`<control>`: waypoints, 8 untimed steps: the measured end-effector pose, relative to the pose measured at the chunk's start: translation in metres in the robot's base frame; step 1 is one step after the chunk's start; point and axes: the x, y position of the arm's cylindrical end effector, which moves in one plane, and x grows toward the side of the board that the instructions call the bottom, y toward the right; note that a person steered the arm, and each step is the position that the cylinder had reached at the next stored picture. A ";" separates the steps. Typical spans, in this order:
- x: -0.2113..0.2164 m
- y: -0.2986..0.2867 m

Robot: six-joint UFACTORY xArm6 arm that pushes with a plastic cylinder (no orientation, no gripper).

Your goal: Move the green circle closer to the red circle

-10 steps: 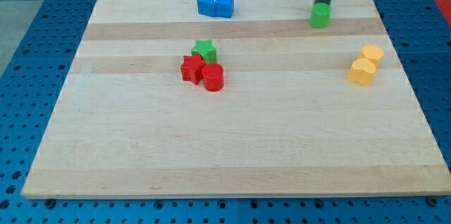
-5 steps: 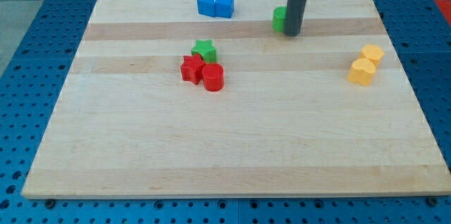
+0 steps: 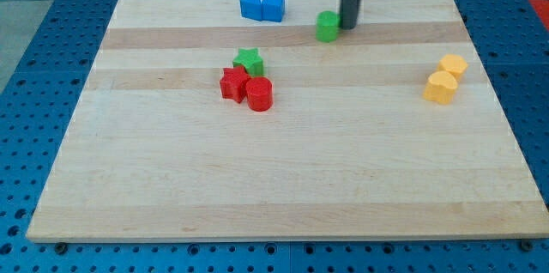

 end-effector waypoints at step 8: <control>0.064 -0.059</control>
